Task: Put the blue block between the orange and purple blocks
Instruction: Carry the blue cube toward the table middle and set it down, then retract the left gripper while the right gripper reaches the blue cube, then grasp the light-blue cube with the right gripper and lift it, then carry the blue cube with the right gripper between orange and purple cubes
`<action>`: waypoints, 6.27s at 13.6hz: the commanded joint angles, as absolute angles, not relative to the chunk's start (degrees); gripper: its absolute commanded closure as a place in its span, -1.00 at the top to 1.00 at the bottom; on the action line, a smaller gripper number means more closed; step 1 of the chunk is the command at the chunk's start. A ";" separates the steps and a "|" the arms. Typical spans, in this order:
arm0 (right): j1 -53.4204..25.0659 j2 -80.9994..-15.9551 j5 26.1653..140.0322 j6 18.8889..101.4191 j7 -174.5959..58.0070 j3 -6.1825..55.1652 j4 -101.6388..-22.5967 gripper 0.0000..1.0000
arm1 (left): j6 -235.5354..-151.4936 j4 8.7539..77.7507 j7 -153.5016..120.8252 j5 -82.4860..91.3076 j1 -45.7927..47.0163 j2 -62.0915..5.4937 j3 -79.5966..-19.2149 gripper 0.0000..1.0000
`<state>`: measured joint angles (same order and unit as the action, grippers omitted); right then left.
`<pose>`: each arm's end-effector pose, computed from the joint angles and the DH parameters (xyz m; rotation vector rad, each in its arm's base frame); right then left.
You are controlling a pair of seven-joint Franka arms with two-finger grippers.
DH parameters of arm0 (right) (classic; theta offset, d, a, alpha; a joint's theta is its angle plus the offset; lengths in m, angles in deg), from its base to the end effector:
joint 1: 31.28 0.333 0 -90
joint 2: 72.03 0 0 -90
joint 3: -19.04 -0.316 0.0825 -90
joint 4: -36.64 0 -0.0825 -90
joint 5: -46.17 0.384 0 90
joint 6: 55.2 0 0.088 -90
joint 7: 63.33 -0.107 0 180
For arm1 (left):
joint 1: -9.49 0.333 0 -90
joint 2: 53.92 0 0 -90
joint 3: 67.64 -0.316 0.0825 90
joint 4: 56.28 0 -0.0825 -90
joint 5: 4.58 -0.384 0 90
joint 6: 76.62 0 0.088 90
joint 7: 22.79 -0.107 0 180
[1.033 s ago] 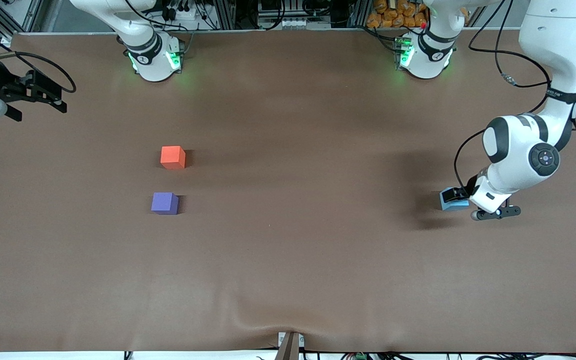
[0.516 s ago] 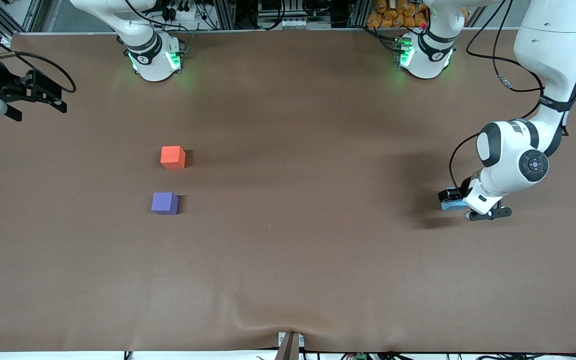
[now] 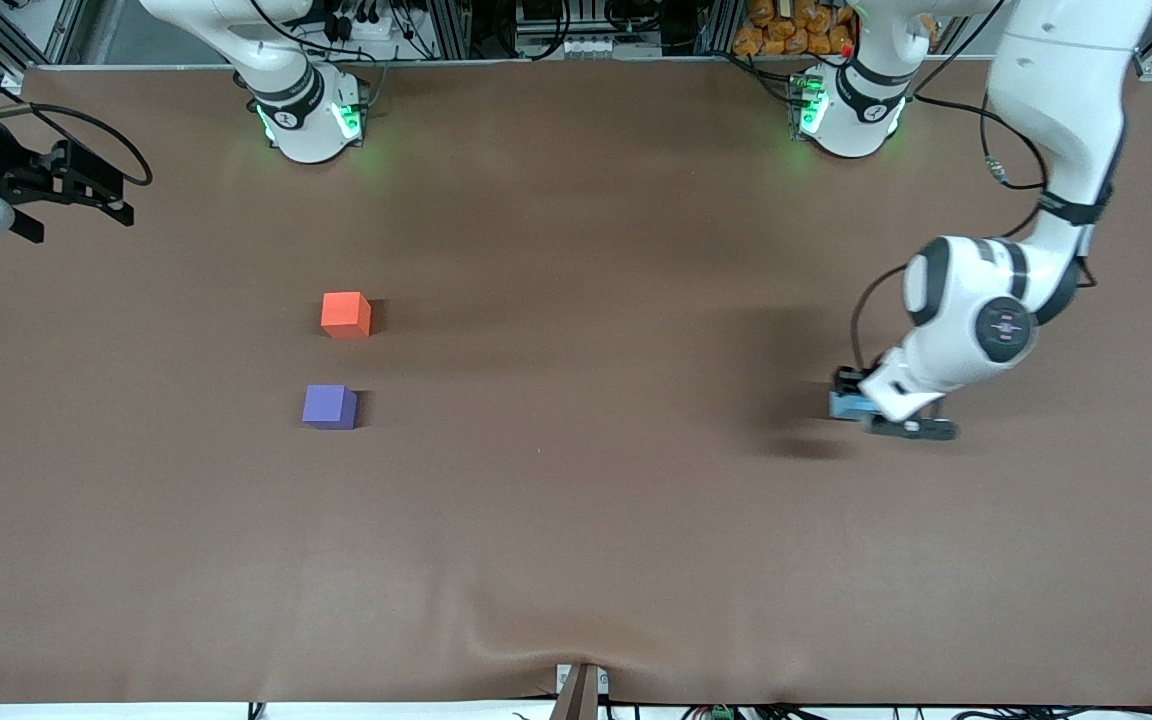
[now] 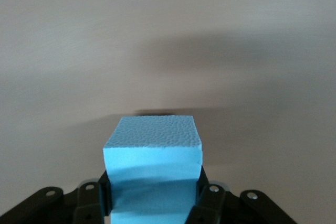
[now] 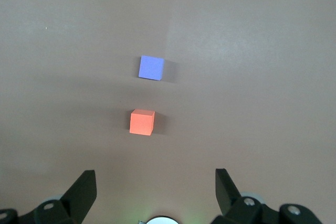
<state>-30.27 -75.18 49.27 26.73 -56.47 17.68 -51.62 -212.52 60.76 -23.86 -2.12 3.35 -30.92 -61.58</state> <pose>0.5218 0.0284 0.6564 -3.0751 -0.2576 0.0824 0.5763 -0.1241 0.2385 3.0619 -0.2961 -0.1187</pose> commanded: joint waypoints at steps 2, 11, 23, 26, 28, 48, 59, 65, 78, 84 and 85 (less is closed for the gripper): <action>-30.92 -75.46 49.15 26.45 -55.85 17.28 -51.51 1.00 | -201.97 51.50 -19.73 -1.94 -6.39 -31.78 -58.25 -1.00; -30.66 -75.37 49.33 26.62 -55.94 17.28 -50.99 1.00 | -200.80 26.63 4.86 -1.94 -33.46 -11.94 -59.11 -1.00; -30.31 -74.76 49.24 26.88 -55.86 17.11 -50.72 1.00 | -194.86 18.69 17.38 -4.39 -41.50 -11.09 -65.35 1.00; -30.57 -67.59 48.63 27.93 -55.86 17.02 -50.72 1.00 | -182.74 19.48 16.85 -5.20 -35.28 -21.02 -67.47 1.00; -30.66 -60.71 48.28 29.43 -55.42 17.02 -50.29 1.00 | -175.96 19.39 16.76 -5.28 -29.22 -26.21 -67.47 1.00; 2.19 -50.07 55.22 64.49 -101.80 16.84 -67.16 1.00 | -172.77 31.96 -8.72 -7.22 6.93 -47.59 -66.94 1.00; 10.82 -41.80 54.95 76.72 -115.17 16.84 -70.06 1.00 | -168.56 31.52 -14.79 -7.22 7.55 -49.78 -62.91 1.00; 11.70 -40.48 54.60 78.92 -115.36 16.84 -71.47 -0.24 | -164.68 31.69 -17.87 -7.04 7.99 -52.60 -62.54 1.00; -12.44 -57.17 50.30 50.44 -85.25 17.37 -71.45 -1.00 | -165.82 31.34 -17.87 -5.28 8.17 -52.43 -63.25 1.00; -20.63 -57.27 50.30 56.75 -76.45 17.37 -77.43 -1.00 | -165.82 31.43 -17.87 -5.28 8.17 -52.60 -63.25 1.00; -21.77 -57.18 50.30 58.86 -74.68 17.29 -78.83 -1.00 | -165.74 31.43 -17.87 -5.20 8.17 -52.60 -63.25 1.00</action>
<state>-18.70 -55.43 50.74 55.58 -78.18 18.50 -75.10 -165.38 30.70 -16.76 -6.23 7.75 -51.35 -63.24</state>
